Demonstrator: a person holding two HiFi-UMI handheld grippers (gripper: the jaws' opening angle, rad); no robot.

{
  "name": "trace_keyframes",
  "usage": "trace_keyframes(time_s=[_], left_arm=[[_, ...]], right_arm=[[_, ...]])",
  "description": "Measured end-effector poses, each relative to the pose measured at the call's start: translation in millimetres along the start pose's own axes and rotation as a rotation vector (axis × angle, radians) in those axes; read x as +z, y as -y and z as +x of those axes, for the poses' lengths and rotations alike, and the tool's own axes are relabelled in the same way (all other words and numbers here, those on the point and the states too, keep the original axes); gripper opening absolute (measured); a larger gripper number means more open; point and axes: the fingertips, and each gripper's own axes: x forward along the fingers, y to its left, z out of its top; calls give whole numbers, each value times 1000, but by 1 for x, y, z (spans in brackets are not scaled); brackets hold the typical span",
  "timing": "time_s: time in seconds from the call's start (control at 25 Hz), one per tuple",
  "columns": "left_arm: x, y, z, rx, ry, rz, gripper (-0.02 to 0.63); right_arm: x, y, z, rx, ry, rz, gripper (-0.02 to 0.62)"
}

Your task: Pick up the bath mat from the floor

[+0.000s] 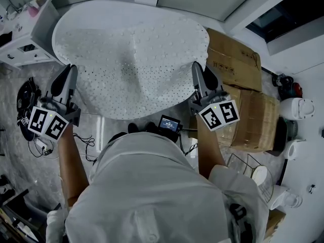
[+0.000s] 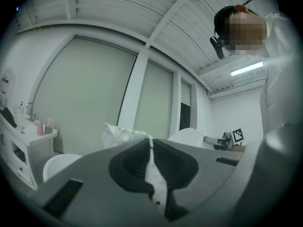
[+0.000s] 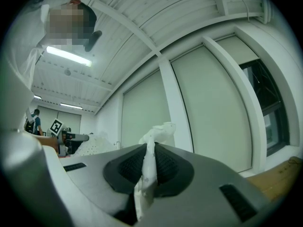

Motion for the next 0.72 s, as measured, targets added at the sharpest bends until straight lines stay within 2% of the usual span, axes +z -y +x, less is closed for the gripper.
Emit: trace_keyframes(time_s=[0.4,0.72], left_arm=[[-26,-42,-38,-23,12,-29,25],[-41,-38,-46,-50,5,-51,25]], right_arm=[[-33,-53,14,3,-3,-15,48],[-48,-64,2,-2,-13,-14,48]])
